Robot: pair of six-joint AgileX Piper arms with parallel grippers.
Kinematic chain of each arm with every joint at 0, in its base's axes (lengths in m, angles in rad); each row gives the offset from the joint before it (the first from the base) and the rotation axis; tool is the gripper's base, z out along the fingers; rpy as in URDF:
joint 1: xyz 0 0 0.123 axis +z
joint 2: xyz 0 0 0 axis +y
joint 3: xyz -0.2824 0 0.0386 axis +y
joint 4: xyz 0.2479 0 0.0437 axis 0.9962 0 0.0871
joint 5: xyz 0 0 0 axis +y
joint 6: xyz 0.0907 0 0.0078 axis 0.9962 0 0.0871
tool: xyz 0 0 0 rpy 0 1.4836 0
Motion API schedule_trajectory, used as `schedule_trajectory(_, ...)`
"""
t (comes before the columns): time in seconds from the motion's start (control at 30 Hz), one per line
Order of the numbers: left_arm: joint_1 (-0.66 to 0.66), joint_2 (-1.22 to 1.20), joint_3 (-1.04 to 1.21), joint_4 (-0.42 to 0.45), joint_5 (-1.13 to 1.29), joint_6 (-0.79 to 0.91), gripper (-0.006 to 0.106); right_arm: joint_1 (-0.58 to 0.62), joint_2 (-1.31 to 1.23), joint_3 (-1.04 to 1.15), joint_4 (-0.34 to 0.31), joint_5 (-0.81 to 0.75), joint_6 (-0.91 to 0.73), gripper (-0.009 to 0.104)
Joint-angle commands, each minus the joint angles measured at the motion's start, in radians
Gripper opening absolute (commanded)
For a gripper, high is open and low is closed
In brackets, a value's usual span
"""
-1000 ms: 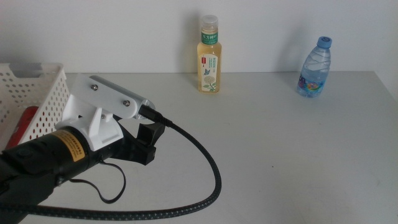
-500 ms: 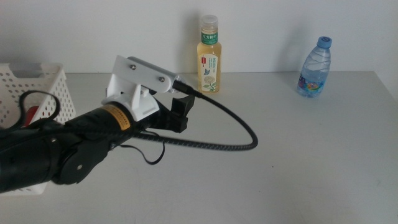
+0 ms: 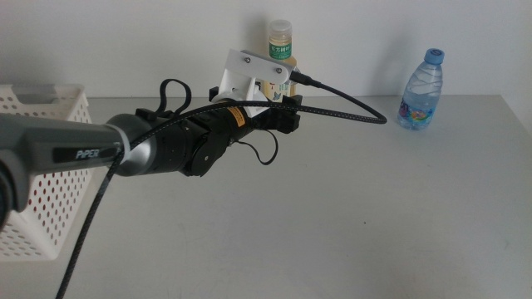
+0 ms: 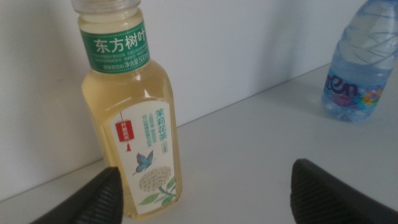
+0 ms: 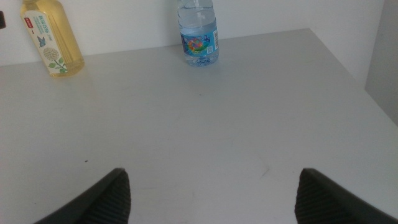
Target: Use arms to grab the bottles and put them into the dustbin to the left of the table.
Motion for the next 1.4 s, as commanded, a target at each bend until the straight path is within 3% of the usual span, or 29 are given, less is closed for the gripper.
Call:
schedule_trajectory(0.0,-0.002,-0.001,-0.096,-0.024,-0.078,-0.012,0.091,-0.006,-0.021,-0.009,-0.005,-0.071,-0.014,0.068)
schedule_trajectory(0.3,0.017,0.12,-0.254,-0.053,-0.069,-0.004,0.091,-0.006,-0.021,-0.009,-0.005,-0.071,-0.014,0.068)
schedule_trajectory(0.63,0.052,0.139,-0.285,-0.06,-0.068,-0.008,0.091,-0.006,-0.021,-0.009,-0.005,-0.071,-0.014,0.068)
schedule_trajectory(1.37,0.055,0.254,-0.45,-0.035,-0.032,-0.07,0.091,-0.006,-0.021,-0.009,-0.005,-0.071,-0.014,0.068)
